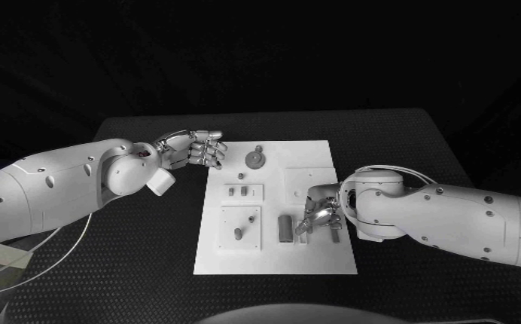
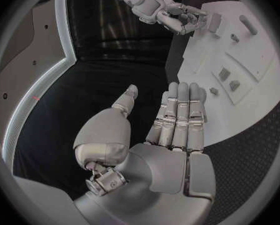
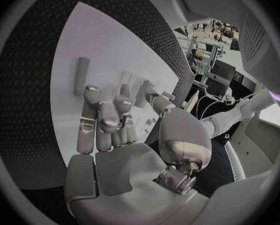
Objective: Assemble the parts on the task board
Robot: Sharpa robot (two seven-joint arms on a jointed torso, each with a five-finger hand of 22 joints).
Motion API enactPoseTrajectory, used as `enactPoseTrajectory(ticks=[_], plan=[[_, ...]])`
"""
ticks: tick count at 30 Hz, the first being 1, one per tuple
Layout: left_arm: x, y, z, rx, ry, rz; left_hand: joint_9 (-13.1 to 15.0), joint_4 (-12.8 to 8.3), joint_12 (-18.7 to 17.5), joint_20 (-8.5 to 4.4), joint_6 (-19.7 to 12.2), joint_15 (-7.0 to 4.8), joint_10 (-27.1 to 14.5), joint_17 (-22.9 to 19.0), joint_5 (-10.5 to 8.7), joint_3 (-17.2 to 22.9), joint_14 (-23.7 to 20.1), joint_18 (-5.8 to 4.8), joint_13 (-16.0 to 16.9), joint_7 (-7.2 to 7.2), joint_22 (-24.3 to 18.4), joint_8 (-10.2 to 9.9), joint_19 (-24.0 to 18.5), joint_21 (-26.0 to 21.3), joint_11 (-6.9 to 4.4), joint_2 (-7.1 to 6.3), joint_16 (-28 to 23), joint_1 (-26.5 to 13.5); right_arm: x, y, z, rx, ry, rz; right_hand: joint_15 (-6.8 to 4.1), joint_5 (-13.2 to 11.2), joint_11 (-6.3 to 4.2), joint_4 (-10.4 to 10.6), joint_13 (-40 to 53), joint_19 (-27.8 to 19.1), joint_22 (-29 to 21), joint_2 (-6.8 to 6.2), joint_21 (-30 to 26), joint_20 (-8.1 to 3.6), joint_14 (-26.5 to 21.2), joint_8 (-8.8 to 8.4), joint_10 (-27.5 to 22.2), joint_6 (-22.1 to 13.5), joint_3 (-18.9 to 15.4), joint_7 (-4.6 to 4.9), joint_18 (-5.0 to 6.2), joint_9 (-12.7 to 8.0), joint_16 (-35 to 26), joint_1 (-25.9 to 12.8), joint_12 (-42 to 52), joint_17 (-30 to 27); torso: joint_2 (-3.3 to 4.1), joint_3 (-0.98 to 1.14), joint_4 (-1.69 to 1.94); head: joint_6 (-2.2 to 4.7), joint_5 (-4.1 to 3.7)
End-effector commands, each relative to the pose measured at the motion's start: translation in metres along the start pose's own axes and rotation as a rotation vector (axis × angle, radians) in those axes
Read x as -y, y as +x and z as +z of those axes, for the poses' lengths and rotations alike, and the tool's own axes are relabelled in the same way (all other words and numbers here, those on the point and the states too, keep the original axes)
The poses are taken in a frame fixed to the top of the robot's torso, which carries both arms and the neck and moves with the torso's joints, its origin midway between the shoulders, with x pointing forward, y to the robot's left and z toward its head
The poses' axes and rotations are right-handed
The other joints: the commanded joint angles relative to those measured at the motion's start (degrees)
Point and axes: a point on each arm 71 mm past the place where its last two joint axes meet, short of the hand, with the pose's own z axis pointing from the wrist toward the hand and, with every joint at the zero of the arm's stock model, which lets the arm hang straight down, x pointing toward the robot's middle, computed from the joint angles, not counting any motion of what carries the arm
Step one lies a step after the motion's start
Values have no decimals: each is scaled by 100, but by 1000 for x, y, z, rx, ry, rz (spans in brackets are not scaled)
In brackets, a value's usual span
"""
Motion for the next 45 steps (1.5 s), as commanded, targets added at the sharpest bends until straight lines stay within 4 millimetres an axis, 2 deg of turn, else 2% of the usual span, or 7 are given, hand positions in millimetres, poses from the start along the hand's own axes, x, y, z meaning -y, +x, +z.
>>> enactPoseTrajectory(ticks=[1,6,11,19,30,45], plan=[[1,1,0,-15,7,0,26,14,8,5,45,3,-7,3,-3,30,-42,8,10,4,12,69,-21,-14,-12,-1,-5,-58,3,-9,-6,32,1,14,-43,-21,17,43,6,-7,107,-64,15,-28,-4,-20,8,-32,3,25,43,5,19,2,-9,3,-1,-4,-5,17,-8],[1,2,0,-17,7,0,28,8,8,5,53,2,-6,4,-3,31,-43,9,11,3,13,74,-22,-14,-13,-9,-4,-60,28,-21,-14,38,68,43,-35,-21,22,72,8,-10,109,-40,15,-23,-1,-19,12,-29,18,29,43,12,19,4,-6,3,-1,-5,-9,44,-53],[1,2,0,-15,5,0,29,6,8,5,55,2,-6,4,-3,32,-43,9,12,3,14,76,-22,-14,-14,-12,-3,-61,47,-18,-18,-2,120,42,-36,-22,15,100,74,-11,123,85,36,-13,16,21,37,35,-18,18,43,52,48,-22,76,16,3,4,-2,48,-103],[1,2,0,-15,4,1,30,11,8,6,59,2,-4,6,-3,35,-42,9,14,3,17,78,-21,-12,-14,-10,-1,-79,67,-13,-23,-27,192,21,-46,-22,2,66,154,-13,130,170,67,-17,23,46,29,71,-56,3,43,89,80,-19,154,32,4,6,-15,69,-150],[1,2,0,-18,2,0,31,19,7,6,60,2,-4,6,-3,37,-43,10,16,2,19,79,-21,-12,-14,-9,0,-100,75,3,-19,-54,222,-2,-44,-22,4,93,173,-27,127,168,74,-8,16,43,16,68,-88,5,43,99,83,-81,161,33,2,4,3,61,-163],[0,2,-1,-22,-2,3,31,24,6,6,59,2,-5,7,-3,41,-45,11,17,2,21,79,-22,-12,-14,-7,1,-115,65,22,-2,-64,206,-44,-45,-21,4,146,186,-39,124,140,77,-6,8,35,5,61,-88,5,43,107,81,-135,161,31,0,-4,2,30,-182]])
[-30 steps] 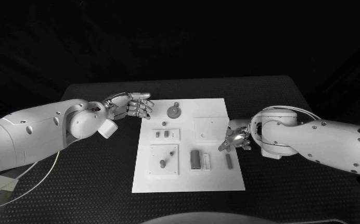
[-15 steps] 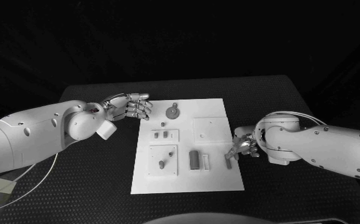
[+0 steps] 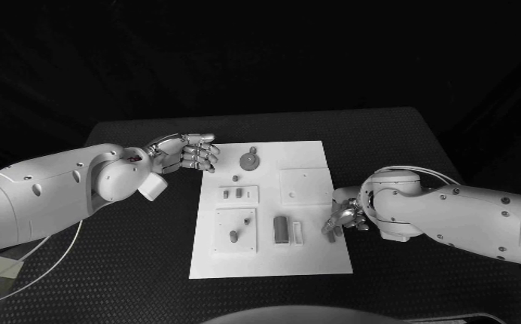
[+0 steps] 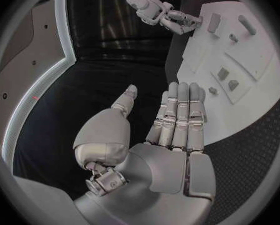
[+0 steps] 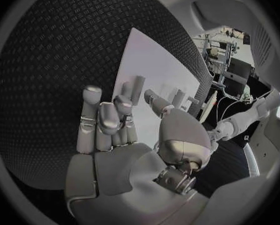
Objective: Assemble the parts on the task board
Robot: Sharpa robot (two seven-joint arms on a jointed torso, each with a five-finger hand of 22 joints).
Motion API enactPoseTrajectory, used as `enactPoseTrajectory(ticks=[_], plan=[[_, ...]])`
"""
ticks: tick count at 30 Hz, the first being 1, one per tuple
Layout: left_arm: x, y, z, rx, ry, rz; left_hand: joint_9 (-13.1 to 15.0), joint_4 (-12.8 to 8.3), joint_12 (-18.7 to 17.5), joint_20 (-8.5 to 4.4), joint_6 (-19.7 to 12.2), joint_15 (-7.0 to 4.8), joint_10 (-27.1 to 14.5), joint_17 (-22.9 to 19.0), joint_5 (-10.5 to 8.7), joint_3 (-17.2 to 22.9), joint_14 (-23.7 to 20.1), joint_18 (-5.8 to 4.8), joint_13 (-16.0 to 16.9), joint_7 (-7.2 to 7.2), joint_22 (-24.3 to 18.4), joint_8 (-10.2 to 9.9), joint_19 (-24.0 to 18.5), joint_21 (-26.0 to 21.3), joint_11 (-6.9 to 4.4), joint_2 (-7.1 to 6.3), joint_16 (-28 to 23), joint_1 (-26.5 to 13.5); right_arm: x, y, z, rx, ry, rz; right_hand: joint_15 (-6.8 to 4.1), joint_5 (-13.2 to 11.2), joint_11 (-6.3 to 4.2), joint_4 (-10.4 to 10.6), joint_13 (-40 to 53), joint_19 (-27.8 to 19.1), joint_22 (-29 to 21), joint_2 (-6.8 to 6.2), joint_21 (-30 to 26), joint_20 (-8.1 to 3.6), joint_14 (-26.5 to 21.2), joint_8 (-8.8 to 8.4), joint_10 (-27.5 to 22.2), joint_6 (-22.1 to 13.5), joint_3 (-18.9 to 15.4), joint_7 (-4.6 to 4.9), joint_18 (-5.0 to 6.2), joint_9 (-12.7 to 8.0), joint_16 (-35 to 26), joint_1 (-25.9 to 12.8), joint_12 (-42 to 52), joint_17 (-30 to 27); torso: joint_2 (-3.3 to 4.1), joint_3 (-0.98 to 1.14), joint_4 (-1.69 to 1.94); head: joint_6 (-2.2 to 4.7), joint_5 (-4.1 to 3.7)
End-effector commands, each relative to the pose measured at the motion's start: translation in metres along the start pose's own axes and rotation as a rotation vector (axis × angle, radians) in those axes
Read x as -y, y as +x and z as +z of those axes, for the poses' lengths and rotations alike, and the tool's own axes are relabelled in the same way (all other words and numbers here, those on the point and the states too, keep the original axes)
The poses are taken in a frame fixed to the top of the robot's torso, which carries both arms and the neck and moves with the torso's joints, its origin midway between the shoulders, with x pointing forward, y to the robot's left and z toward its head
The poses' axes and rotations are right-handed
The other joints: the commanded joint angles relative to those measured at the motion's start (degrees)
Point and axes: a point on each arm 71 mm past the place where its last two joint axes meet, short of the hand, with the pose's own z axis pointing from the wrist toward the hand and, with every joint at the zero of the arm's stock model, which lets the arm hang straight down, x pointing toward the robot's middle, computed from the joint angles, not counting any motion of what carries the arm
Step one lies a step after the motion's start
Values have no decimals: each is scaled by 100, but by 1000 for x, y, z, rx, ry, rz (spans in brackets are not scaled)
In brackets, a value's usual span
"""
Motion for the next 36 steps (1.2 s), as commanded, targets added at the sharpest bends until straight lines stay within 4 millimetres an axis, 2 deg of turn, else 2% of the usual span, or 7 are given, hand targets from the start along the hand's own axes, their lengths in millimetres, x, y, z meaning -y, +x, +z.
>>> enactPoseTrajectory(ticks=[1,18,19,21,23,31,36], plan=[[1,3,1,-21,4,2,6,8,6,6,38,2,-5,7,-3,25,-45,11,9,-19,5,23,-22,-12,-14,1,1,-63,-1,9,5,-4,9,-49,-33,-22,2,39,8,-27,124,17,25,6,-20,-40,4,-65,-5,-1,106,-9,25,-58,22,4,-1,-5,-1,2,2],[0,2,-1,-20,-1,6,6,9,5,6,37,2,-6,7,-3,26,-45,11,9,-19,5,23,-23,-12,-14,1,1,-65,-10,12,11,55,45,-232,-33,-21,2,40,9,-28,124,16,25,6,-21,-41,2,-67,-3,-1,106,-9,24,-58,21,4,2,0,-5,-15,20],[0,2,-1,-20,-2,6,6,8,5,5,37,2,-6,7,-3,28,-46,11,9,-19,6,23,-23,-12,-14,3,1,-64,-11,12,11,55,44,-233,-39,-25,0,-119,11,-33,129,43,30,-21,-22,-50,-3,-90,77,-6,103,-9,24,148,21,4,1,-1,-6,-16,20],[0,2,0,-22,-1,6,6,8,5,5,37,2,-6,7,-3,29,-46,11,9,-19,6,23,-23,-12,-14,4,1,-64,-11,12,10,57,42,-233,-27,-21,15,-722,12,-54,137,185,57,-60,-37,-77,-31,-163,226,21,86,-1,10,782,4,-2,1,-2,-6,-17,19],[0,2,0,-23,-2,6,6,7,5,5,37,2,-6,7,-3,30,-46,12,10,-19,6,23,-23,-12,-15,5,1,-63,-12,12,10,61,39,-231,17,-20,52,-973,5,-69,123,342,65,-10,-39,-89,-32,-183,103,49,81,9,-5,880,-13,-13,1,-1,-3,-21,17],[0,2,-1,-21,-3,5,6,4,5,5,36,2,-6,7,-3,34,-46,12,10,-20,7,23,-24,-12,-15,8,1,-62,-13,14,10,39,13,-147,29,-21,70,-1002,7,-96,122,477,80,27,-38,-145,-31,-248,39,69,106,-3,-5,1268,-24,-15,2,1,-2,-23,18],[0,2,-1,-22,-2,5,6,2,5,5,36,1,-6,7,-3,36,-46,12,11,-19,8,23,-25,-12,-15,9,2,-62,-15,14,10,35,-10,-81,29,-20,69,-1009,12,-112,124,704,91,41,-42,-156,-27,-245,-2,68,106,-2,5,1368,-24,-8,2,2,0,-32,22]])
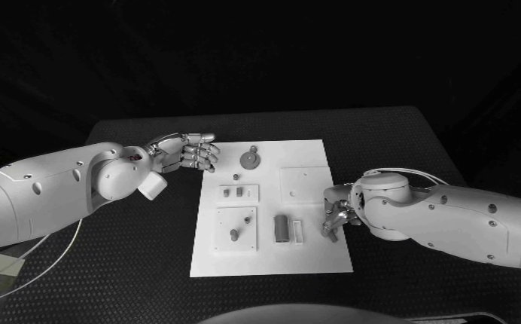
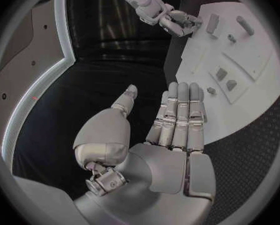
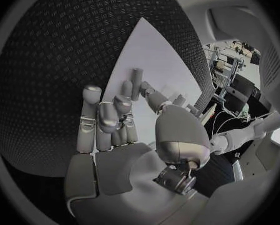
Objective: Assemble the parts on the task board
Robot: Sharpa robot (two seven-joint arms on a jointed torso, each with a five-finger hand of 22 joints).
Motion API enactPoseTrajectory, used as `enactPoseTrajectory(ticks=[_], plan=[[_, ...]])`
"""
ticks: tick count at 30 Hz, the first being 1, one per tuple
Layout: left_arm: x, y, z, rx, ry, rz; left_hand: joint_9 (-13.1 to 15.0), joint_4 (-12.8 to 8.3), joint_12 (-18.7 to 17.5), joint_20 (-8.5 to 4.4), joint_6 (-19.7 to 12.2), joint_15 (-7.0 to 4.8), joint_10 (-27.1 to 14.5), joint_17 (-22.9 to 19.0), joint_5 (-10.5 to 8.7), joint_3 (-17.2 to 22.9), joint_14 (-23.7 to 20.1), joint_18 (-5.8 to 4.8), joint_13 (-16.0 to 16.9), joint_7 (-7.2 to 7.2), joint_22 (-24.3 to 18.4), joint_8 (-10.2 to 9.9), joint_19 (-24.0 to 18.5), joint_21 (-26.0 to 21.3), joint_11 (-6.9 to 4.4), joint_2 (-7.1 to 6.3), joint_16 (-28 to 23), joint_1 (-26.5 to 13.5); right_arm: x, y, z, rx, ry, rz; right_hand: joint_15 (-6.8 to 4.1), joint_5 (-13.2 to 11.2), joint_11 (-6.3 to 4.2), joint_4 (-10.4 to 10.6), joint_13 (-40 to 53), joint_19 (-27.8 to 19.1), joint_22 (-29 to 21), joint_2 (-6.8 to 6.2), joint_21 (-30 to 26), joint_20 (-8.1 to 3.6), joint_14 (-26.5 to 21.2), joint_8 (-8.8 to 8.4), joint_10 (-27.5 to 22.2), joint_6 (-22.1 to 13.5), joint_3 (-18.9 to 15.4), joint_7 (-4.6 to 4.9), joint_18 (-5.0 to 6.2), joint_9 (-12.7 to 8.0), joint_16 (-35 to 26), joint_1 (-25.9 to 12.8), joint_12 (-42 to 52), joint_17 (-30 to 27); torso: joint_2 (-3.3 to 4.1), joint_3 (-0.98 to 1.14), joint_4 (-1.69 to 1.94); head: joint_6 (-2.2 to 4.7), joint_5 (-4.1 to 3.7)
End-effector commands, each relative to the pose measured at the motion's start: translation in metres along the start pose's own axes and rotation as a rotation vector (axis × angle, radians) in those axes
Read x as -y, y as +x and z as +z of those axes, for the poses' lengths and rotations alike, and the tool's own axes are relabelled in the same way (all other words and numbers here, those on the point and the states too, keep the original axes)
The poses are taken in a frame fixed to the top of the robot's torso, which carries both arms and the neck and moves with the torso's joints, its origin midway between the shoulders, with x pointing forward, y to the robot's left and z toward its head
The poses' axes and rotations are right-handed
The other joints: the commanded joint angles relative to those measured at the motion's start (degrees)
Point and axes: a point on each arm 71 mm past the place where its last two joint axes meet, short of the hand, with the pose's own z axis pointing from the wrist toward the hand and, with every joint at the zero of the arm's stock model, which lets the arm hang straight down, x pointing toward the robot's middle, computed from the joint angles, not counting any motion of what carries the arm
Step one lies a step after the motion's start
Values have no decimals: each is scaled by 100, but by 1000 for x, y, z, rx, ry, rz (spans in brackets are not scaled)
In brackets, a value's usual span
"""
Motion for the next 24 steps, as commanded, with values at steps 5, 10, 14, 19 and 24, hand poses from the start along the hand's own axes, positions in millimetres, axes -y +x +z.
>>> enactPoseTrajectory(ticks=[5,10,14,19,24], plan=[[1,2,1,-17,6,1,8,0,5,5,35,2,-6,8,-3,38,-47,13,8,-19,11,23,-25,-12,-15,9,2,-63,6,14,4,-37,0,159,18,40,25,5,6,-35,125,452,38,24,14,-179,1,-300,-48,207,87,10,12,364,-21,4,0,2,3,-10,9],[1,2,0,-19,6,0,9,-3,5,5,35,2,-6,8,-3,41,-47,13,9,-19,12,23,-26,-12,-15,9,3,-65,9,9,1,-16,-15,352,16,41,21,3,8,-39,125,503,39,22,10,-173,7,-286,-36,203,87,13,10,405,-18,4,-2,-2,0,-17,21],[1,2,0,-18,5,1,9,-5,5,6,36,2,-6,8,-3,41,-48,12,10,-19,13,23,-26,-12,-14,4,4,-68,8,3,-1,-12,-29,487,15,41,20,4,9,-43,125,517,41,23,8,-173,9,-282,-41,202,87,15,10,420,-17,4,0,-1,0,-20,29],[1,2,0,-22,4,1,9,-9,5,5,36,2,-6,9,-3,43,-48,13,11,-19,14,24,-27,-12,-15,3,4,-68,2,0,-3,-23,-57,577,14,41,18,4,10,-42,125,526,45,22,8,-170,11,-275,-49,200,87,16,12,427,-16,5,-1,-3,3,-26,28],[1,3,0,-25,3,6,10,-12,5,5,36,2,-6,9,-3,44,-49,13,11,-19,15,24,-27,-12,-15,-1,4,-68,-6,1,-4,-50,-81,597,10,41,15,2,14,-43,125,553,49,19,8,-169,14,-269,-54,197,87,18,16,453,-12,7,0,-1,0,-31,29]])
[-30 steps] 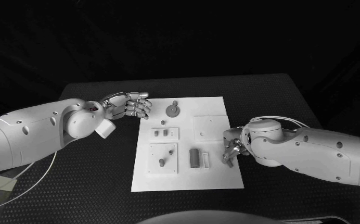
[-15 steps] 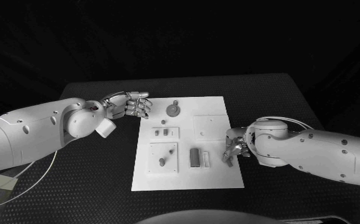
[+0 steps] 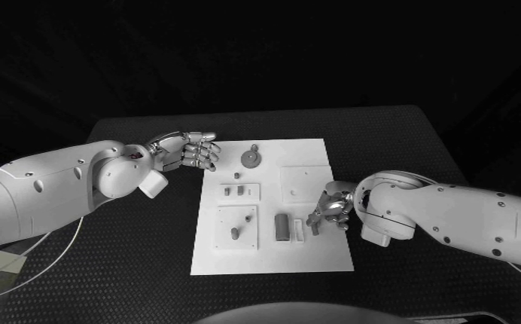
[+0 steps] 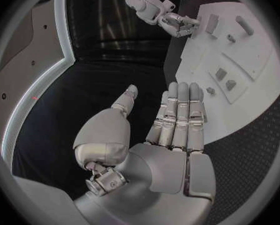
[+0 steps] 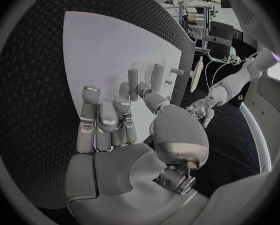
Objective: Assemble the parts on the task board
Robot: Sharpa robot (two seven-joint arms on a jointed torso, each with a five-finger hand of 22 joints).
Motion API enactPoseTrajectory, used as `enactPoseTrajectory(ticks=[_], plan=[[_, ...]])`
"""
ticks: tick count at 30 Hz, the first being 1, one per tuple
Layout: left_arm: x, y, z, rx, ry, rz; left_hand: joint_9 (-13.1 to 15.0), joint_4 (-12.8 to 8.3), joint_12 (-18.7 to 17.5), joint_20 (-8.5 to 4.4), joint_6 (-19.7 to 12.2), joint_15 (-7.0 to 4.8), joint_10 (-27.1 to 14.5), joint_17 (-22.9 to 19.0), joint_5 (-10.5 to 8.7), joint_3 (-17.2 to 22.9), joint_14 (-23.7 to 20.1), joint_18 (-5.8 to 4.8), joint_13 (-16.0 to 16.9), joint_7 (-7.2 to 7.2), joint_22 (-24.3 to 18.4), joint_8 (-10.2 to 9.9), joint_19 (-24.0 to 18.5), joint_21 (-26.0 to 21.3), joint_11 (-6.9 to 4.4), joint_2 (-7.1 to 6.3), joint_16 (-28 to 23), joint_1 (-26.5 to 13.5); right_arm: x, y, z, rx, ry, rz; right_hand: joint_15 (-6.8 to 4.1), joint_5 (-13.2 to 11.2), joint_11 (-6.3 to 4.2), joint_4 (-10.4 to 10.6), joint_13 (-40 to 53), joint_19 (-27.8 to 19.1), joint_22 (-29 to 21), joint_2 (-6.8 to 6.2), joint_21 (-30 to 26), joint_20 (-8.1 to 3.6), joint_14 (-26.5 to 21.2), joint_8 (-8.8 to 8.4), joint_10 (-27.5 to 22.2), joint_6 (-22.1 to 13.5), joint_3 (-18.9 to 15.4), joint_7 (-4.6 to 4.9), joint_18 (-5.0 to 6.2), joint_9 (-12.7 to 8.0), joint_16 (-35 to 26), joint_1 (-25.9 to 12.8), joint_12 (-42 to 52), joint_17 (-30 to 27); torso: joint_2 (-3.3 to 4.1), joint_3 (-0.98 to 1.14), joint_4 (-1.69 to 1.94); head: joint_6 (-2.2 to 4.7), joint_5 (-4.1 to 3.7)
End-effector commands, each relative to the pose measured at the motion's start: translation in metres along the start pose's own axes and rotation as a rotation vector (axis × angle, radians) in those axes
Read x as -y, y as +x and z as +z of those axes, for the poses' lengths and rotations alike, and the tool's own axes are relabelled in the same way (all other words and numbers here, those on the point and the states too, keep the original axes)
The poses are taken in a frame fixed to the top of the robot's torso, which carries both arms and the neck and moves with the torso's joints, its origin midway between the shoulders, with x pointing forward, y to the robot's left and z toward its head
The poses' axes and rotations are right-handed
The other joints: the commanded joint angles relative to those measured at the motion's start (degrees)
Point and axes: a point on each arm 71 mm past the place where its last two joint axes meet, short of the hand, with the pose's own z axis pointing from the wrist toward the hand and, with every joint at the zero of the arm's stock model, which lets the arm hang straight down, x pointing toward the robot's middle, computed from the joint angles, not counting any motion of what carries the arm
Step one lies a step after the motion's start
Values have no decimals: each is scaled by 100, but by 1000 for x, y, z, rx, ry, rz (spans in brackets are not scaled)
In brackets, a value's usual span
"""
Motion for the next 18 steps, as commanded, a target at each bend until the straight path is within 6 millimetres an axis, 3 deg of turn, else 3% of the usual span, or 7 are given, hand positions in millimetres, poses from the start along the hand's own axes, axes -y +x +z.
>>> enactPoseTrajectory(ticks=[1,18], plan=[[1,3,0,-23,5,5,5,1,5,5,36,2,-6,9,-3,31,-49,13,7,-19,6,24,-28,-12,-15,-1,4,-67,-6,5,0,-30,-30,83,-25,20,-6,-20,10,-6,125,368,29,-4,39,21,36,-106,-18,134,116,15,16,322,-12,7,0,2,-4,-4,8],[1,4,1,-29,2,5,5,-4,4,6,36,2,-7,9,-3,33,-49,13,8,-19,7,24,-29,-12,-15,-4,4,-66,-19,9,6,-47,-43,18,-26,19,-6,-18,12,-13,124,365,31,-4,37,17,35,-107,-32,135,116,15,17,330,-12,8,1,2,2,-11,-4]])
